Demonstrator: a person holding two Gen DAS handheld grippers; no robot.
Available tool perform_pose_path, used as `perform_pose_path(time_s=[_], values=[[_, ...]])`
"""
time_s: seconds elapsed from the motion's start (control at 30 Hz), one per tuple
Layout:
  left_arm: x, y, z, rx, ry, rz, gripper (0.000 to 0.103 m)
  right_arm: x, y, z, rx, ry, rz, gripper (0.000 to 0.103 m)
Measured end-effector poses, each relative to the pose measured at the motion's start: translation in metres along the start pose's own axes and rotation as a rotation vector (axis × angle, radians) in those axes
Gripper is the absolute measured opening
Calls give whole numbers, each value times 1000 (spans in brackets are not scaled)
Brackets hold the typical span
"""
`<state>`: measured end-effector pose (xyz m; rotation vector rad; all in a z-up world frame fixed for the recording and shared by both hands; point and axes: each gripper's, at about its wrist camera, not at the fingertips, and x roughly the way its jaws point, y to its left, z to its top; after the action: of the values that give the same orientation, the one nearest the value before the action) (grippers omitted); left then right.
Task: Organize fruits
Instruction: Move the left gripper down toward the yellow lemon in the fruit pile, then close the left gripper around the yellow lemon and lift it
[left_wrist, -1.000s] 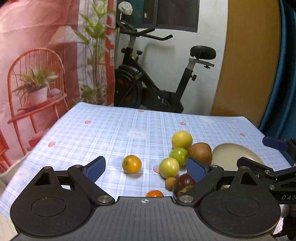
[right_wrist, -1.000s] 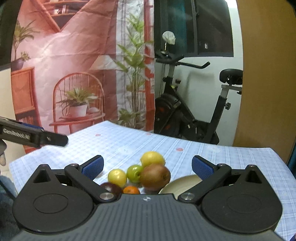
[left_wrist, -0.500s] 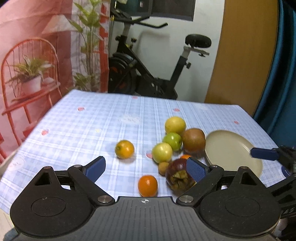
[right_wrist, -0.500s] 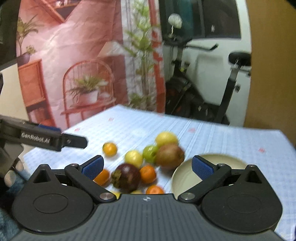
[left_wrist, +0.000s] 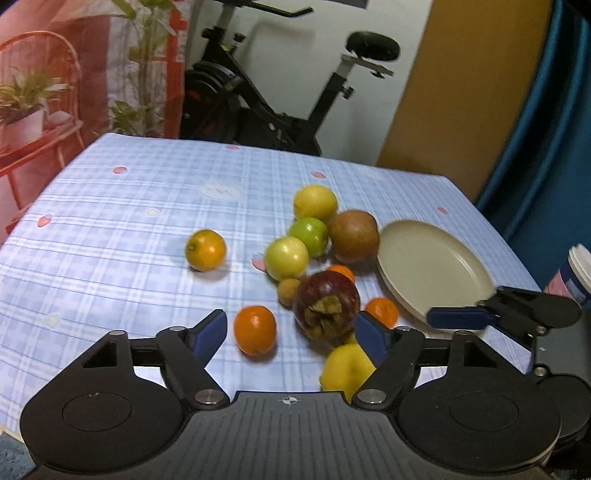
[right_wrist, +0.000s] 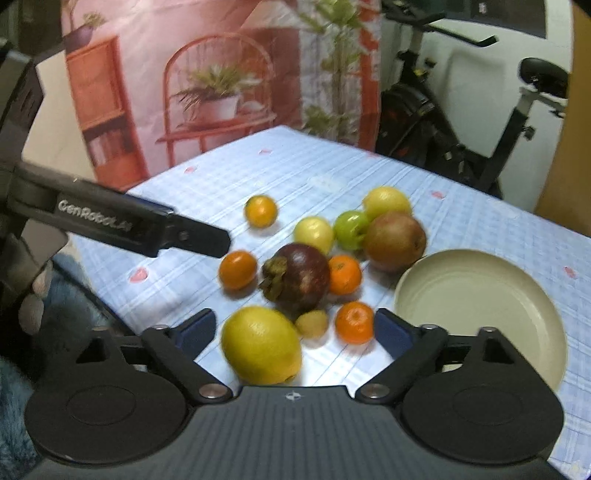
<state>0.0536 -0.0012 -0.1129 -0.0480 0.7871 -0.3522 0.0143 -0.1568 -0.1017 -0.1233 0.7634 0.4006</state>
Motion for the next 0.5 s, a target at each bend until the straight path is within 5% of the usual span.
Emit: perform_pose_path(time_s=[0.3, 0.5], values=[[19, -8, -7, 41, 82, -74, 76, 21, 7, -4, -33, 94, 69, 68], [31, -12, -12, 50, 133, -125, 75, 32, 5, -6, -9, 140, 107, 68]])
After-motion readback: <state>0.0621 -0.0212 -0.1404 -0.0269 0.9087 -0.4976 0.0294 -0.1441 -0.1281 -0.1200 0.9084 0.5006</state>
